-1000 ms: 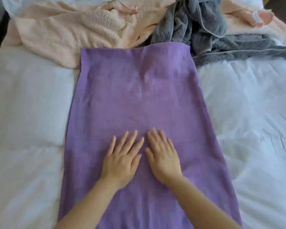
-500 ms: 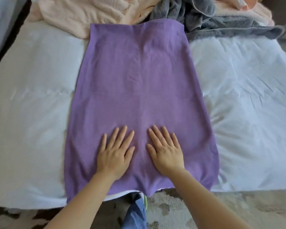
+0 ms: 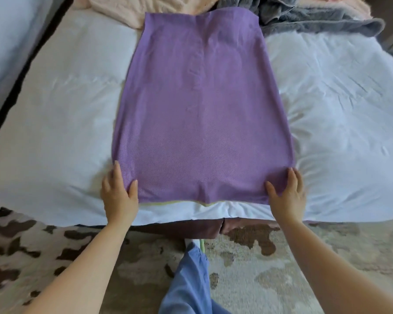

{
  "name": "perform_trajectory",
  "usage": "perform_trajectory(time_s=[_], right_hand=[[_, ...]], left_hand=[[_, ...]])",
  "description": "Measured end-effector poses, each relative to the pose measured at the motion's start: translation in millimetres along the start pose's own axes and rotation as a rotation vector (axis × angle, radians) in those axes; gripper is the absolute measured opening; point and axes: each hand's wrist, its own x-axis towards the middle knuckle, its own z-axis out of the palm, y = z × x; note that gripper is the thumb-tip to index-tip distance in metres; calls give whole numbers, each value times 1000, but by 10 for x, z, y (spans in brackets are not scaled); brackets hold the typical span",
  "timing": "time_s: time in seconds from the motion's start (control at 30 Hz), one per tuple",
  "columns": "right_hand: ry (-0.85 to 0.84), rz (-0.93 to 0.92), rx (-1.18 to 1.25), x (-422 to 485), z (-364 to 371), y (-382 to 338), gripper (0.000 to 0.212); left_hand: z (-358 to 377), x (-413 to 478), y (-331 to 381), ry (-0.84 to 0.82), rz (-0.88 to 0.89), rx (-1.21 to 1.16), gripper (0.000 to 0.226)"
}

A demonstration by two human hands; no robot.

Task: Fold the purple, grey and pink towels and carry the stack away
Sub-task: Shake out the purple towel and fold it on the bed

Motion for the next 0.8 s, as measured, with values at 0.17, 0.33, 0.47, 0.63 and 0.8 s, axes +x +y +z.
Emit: perform_trajectory(time_s=[0.17,0.33,0.47,0.63,0.8], right_hand=[[-38,277,299,-17,-137,24,38],[-95,262,312,-5,-378,68,31],[-133,268,348,-38,-547,62,18],[-119,110,366,-99,-629,75,35],[-257,-63,222,-167,-670,186,20]], left_hand=[[-273,42,-5,-134,-349,-390,55],[-557,70,-144,-371,-514,-718,46],[-645,-26,-94,-385,-484,-878,24],[-620,-109,-120,-186,-473,-840,32],[-523,-183,-214,-250,-497,-830,24]])
